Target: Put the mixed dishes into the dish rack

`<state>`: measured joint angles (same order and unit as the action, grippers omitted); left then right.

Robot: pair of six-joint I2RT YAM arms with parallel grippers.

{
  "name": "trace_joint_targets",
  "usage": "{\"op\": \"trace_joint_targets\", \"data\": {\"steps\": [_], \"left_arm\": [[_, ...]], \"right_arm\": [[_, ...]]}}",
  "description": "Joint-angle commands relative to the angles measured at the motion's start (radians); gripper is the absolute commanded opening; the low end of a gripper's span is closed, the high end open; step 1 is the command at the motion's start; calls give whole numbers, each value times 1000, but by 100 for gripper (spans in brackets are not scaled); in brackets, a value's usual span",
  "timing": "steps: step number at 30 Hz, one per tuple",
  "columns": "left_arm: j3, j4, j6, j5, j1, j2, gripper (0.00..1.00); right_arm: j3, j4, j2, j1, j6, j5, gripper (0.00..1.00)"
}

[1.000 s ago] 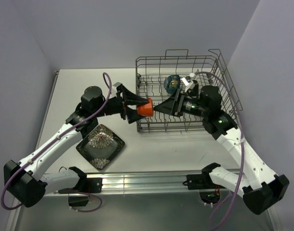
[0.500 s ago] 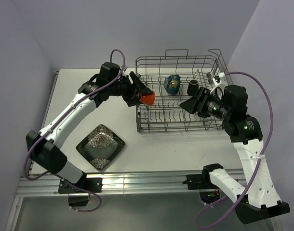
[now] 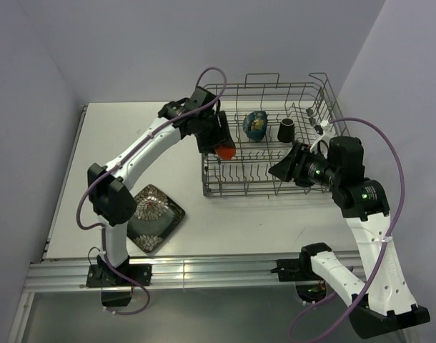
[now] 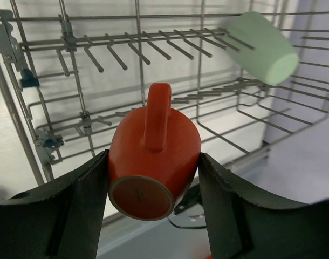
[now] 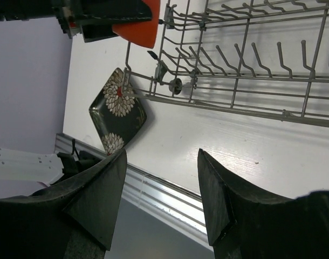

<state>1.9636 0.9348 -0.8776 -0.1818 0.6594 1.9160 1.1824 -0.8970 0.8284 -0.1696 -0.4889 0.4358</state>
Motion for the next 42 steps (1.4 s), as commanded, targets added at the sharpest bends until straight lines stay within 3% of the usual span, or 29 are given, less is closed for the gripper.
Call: {"op": "trace_joint_targets", "data": {"steps": [1,14,42], "left_arm": [[156,126,106,114,38,50,0],[149,187,190,234,91,112,0],[211,180,243,280,146,238,0]], "right_arm": [[-6,1,-14,5,24,-26,62],[-41,30,-25,5,-7,-5,62],[-49,-8,-68,5,-17,-20,62]]}}
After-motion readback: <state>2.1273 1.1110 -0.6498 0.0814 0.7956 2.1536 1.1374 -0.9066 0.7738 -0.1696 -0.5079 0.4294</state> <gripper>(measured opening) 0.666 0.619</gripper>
